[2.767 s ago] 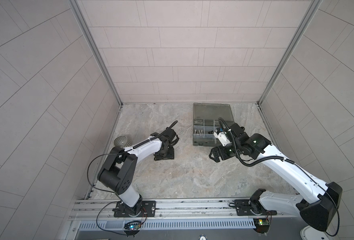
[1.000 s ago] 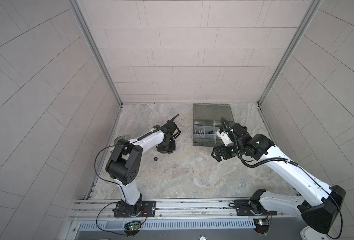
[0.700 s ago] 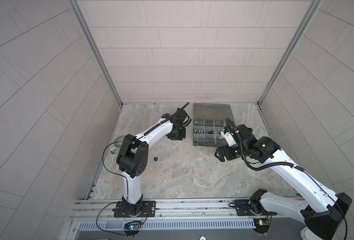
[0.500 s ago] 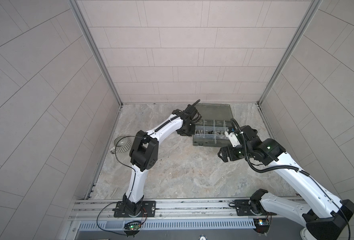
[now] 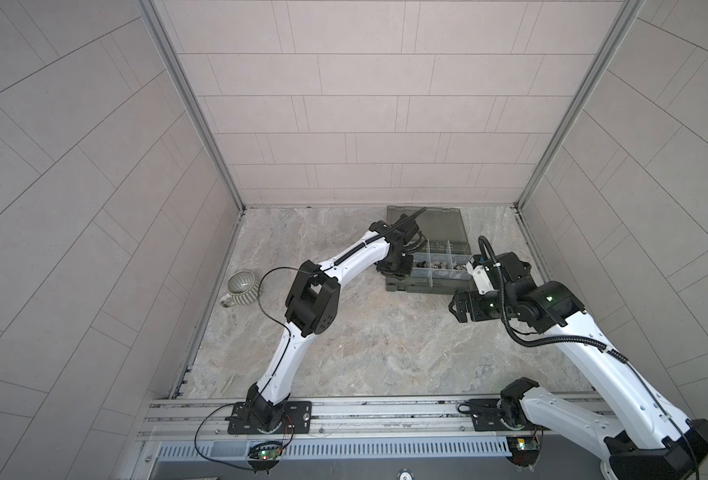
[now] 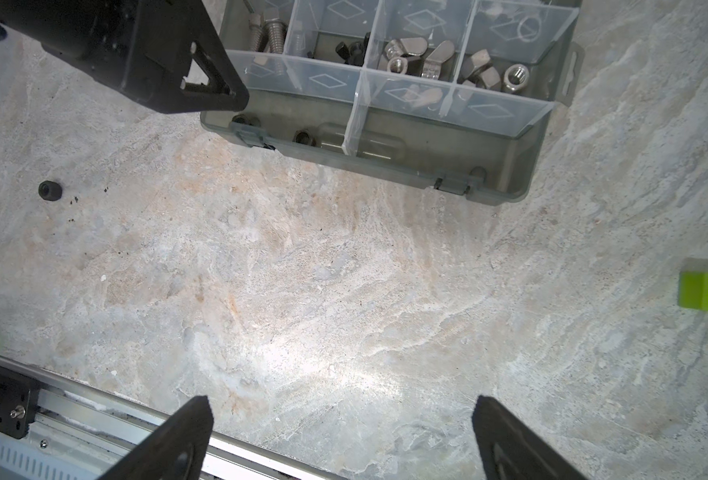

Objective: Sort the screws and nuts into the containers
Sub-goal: 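Carry the hex nut with the left gripper over the box's front compartment, then lower the hex nut into the front compartment and open the left gripper, then move the left gripper to the last black hex nut and close on it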

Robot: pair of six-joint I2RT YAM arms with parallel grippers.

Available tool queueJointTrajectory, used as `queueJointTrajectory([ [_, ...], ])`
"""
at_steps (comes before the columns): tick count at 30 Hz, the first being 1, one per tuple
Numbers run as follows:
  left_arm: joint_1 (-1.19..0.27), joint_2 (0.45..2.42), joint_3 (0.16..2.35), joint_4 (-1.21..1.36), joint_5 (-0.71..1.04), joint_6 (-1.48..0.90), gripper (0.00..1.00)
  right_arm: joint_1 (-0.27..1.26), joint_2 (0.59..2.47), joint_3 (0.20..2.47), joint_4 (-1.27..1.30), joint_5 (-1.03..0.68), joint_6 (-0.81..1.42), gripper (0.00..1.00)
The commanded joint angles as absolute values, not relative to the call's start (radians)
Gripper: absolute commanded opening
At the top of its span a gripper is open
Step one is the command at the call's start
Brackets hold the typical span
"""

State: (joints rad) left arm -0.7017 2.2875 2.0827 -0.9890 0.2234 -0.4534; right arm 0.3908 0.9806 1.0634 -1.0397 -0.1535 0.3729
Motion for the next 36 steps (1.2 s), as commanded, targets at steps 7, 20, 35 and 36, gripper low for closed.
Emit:
queueJointTrajectory([
  [7,-0.700,2.316,2.161,-1.019,0.210,-0.433,0.48,0.379,0.986,1.089,-1.068,-0.161,0.351,0.99],
  [20,-0.554,1.847,1.549,-0.898,0.075,-0.485,0.49,0.528,1.132,1.148,-0.996,-0.206,0.345,0.99],
  [35,-0.329,1.304,0.840,-0.796,0.037,-0.614,0.57,0.793,1.422,1.336,-0.917,-0.236,0.316,0.99],
  [36,-0.324,1.302,0.830,-0.790,0.038,-0.615,0.57,0.801,1.438,1.351,-0.921,-0.234,0.316,0.99],
])
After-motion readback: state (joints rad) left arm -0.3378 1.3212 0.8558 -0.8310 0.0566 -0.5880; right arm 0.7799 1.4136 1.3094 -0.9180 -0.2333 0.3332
